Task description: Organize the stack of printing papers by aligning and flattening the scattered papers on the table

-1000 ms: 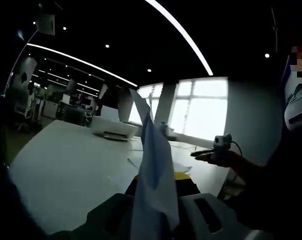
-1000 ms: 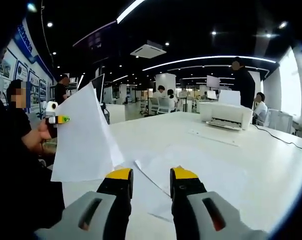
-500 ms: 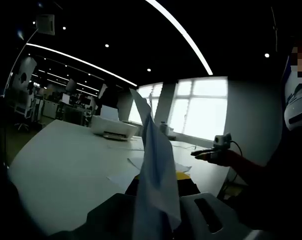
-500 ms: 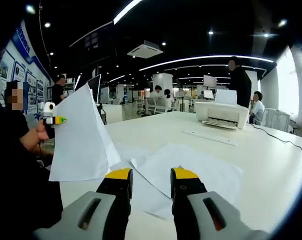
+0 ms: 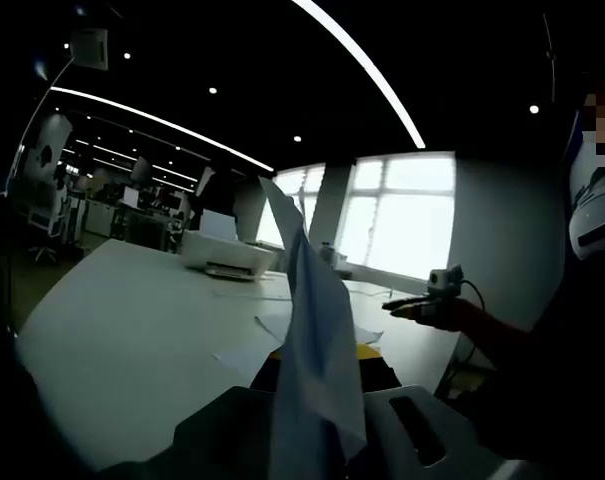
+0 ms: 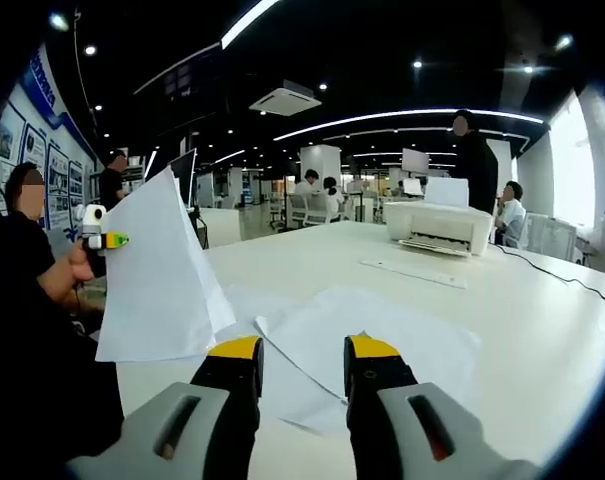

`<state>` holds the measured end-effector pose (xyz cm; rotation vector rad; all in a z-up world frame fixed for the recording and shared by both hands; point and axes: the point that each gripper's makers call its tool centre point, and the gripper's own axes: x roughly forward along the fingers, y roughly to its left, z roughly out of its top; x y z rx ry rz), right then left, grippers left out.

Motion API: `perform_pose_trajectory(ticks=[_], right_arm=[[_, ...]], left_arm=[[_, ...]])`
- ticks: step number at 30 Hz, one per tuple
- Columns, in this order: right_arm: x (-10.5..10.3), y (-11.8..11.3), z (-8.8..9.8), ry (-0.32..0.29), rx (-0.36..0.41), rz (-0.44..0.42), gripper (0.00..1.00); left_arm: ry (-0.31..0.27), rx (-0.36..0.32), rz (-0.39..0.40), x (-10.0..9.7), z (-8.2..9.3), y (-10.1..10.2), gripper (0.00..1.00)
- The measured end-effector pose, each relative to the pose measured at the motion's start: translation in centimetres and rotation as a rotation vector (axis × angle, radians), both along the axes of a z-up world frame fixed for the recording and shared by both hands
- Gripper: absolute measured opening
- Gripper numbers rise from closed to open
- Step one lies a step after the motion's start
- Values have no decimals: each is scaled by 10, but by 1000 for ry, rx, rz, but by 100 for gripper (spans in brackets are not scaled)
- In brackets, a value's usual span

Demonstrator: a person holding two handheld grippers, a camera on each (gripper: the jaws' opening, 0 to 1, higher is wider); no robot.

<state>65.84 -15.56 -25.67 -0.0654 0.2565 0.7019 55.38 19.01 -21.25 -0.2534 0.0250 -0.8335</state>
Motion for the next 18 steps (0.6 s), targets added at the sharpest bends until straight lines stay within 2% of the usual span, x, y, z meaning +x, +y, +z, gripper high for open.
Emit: perform_pose_trajectory(ticks=[18], right_arm=[[2, -2, -2, 6, 5, -7, 28]], left_arm=[[4, -5, 3, 0, -3, 1, 6]])
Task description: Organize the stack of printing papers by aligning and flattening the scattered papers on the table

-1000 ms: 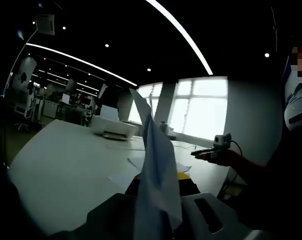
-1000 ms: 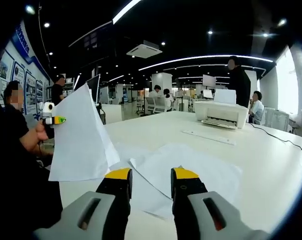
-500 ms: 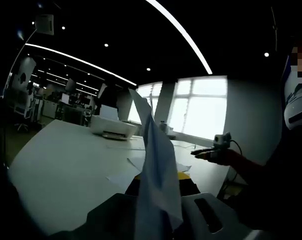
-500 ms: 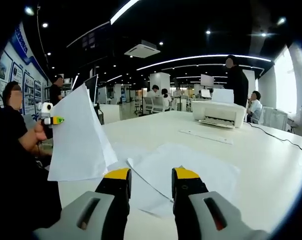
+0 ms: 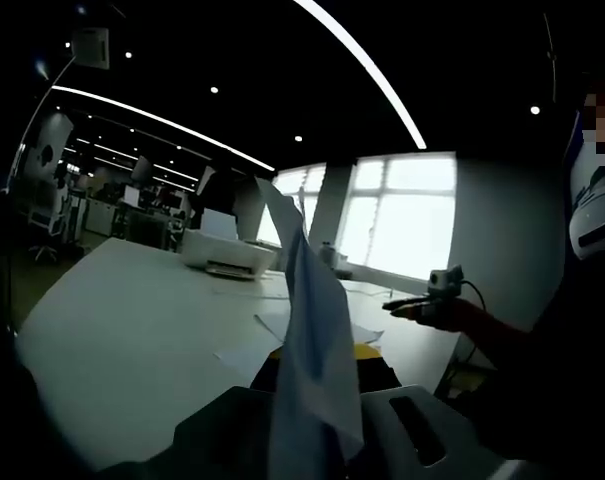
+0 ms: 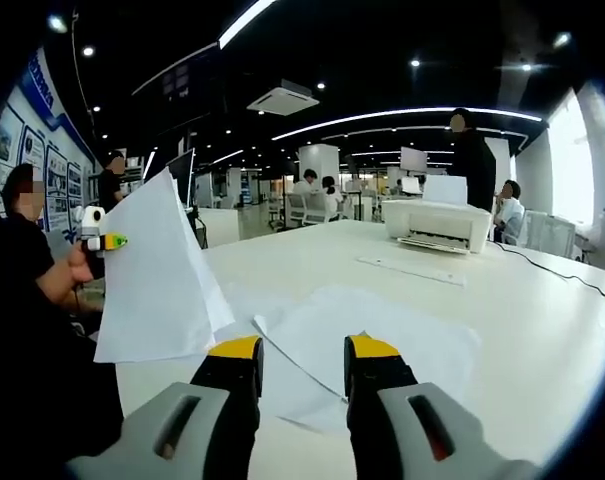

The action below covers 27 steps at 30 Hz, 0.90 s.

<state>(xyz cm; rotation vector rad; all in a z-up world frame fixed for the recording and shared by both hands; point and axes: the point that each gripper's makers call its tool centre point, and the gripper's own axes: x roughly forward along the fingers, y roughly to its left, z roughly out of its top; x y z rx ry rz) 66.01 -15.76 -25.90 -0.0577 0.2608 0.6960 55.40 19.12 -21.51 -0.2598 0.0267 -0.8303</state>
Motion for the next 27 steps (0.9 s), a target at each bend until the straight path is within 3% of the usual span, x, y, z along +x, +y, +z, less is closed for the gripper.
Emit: perform_pose_trajectory(ticks=[27], right_arm=[[0, -3, -1, 8, 6, -12, 30]], left_arm=[[9, -2, 1, 2, -3, 1, 6]])
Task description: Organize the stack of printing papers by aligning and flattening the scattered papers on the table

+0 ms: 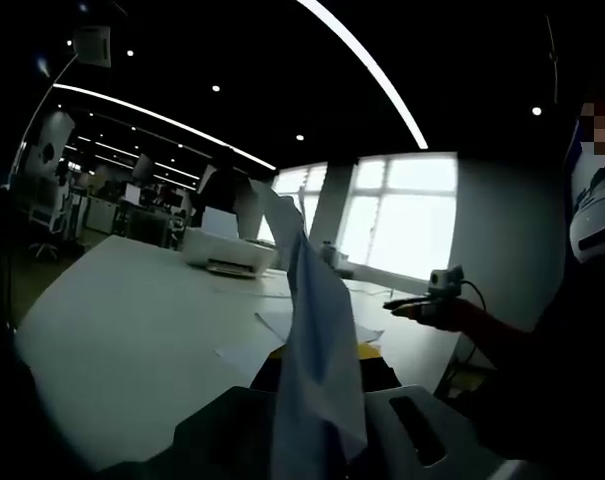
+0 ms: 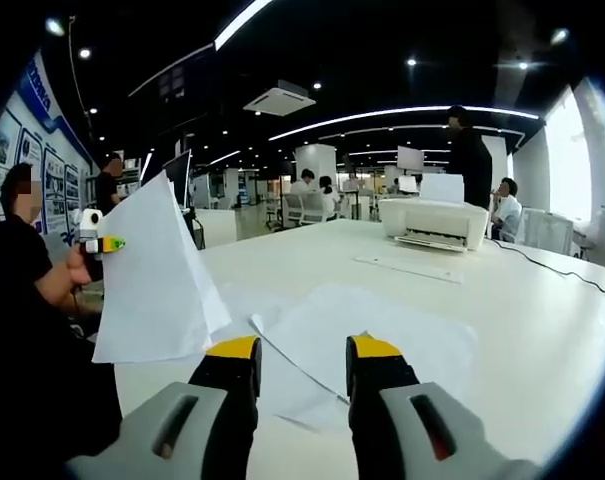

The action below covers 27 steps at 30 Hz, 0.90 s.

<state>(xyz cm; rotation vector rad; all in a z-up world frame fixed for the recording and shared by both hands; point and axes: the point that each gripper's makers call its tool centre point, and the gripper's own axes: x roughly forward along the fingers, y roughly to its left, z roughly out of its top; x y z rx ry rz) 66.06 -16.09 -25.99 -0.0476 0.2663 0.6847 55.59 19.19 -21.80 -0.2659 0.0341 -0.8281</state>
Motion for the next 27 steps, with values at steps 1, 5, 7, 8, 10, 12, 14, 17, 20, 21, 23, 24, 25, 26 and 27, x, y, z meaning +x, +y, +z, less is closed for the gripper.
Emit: perform_pose_trajectory(ticks=[1, 5, 7, 8, 10, 12, 14, 17, 20, 21, 23, 24, 25, 26, 27], right_arm=[[0, 0, 0, 0, -1, 1, 30], [1, 0, -1, 2, -1, 0, 30], [1, -1, -1, 2, -1, -3, 30], [1, -1, 0, 2, -1, -4, 31], [1, -2, 0, 1, -1, -6, 31], [2, -3, 0, 0, -1, -9, 32], [2, -4, 1, -1, -1, -11, 32], [2, -6, 2, -6, -1, -16, 34], [3, -9, 3, -8, 0, -23, 35], [3, -9, 3, -8, 0, -24, 35], [4, -11, 3, -9, 1, -29, 36], [4, -12, 3, -9, 0, -31, 37], [4, -12, 2, -8, 0, -33, 38], [5, -13, 2, -7, 0, -34, 38], [5, -13, 2, -6, 0, -36, 38]], left_arm=[[1, 0, 0, 0, 0, 0, 6], [3, 1, -1, 1, -1, 0, 6], [3, 2, -1, 1, -1, 0, 6], [3, 2, -1, 1, -1, 0, 6], [2, 2, -1, 0, 0, 0, 6], [2, 3, -2, 0, 0, 0, 6], [2, 4, -2, -1, 0, -1, 6], [2, 4, -3, -2, 0, -1, 6], [3, 6, -3, -2, 1, -2, 6], [3, 6, -3, -2, 1, -2, 6], [3, 7, -4, -2, 1, -3, 6], [3, 8, -3, -2, 1, -3, 6], [3, 8, -4, -2, 1, -3, 6], [3, 8, -4, -2, 1, -4, 6], [4, 8, -4, -2, 1, -4, 6]])
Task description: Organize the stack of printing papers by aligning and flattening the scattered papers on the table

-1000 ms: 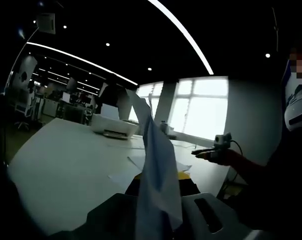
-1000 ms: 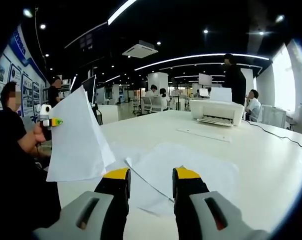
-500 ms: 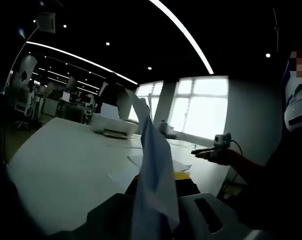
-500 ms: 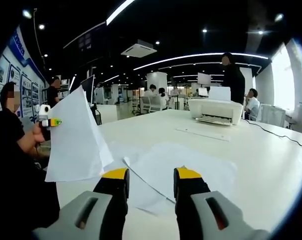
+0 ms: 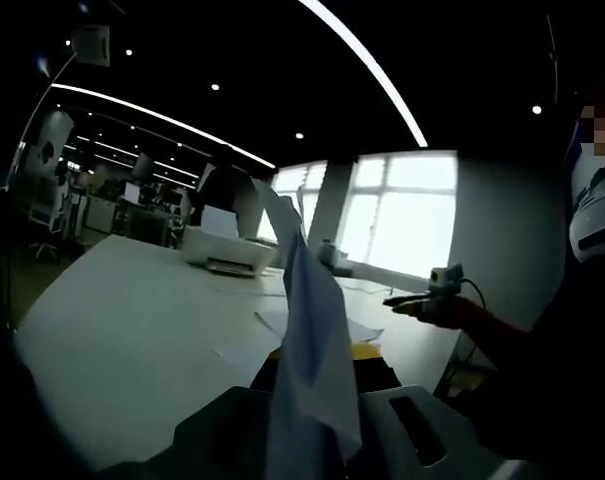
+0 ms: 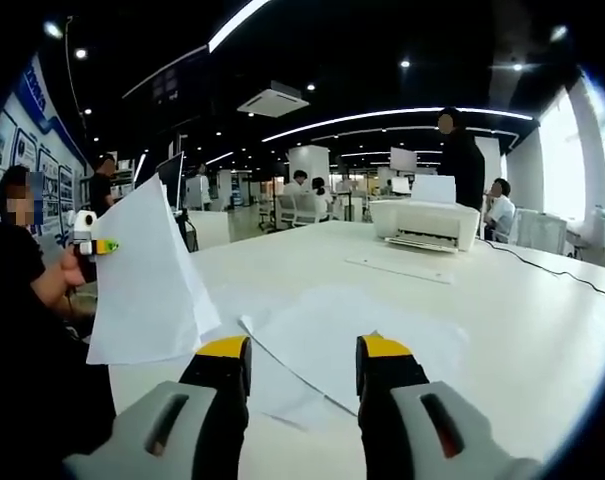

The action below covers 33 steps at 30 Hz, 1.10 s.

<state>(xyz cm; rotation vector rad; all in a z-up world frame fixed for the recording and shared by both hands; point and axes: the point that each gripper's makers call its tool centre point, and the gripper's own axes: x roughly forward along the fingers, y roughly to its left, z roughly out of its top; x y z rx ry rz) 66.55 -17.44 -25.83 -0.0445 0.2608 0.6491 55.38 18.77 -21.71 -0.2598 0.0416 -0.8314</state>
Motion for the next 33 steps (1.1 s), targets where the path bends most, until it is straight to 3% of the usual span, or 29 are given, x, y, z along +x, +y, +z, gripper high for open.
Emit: perform_pose_trajectory(ticks=[33], right_arm=[[9, -13, -5, 9, -6, -57, 52]], left_arm=[[16, -2, 2, 5, -7, 3, 6]])
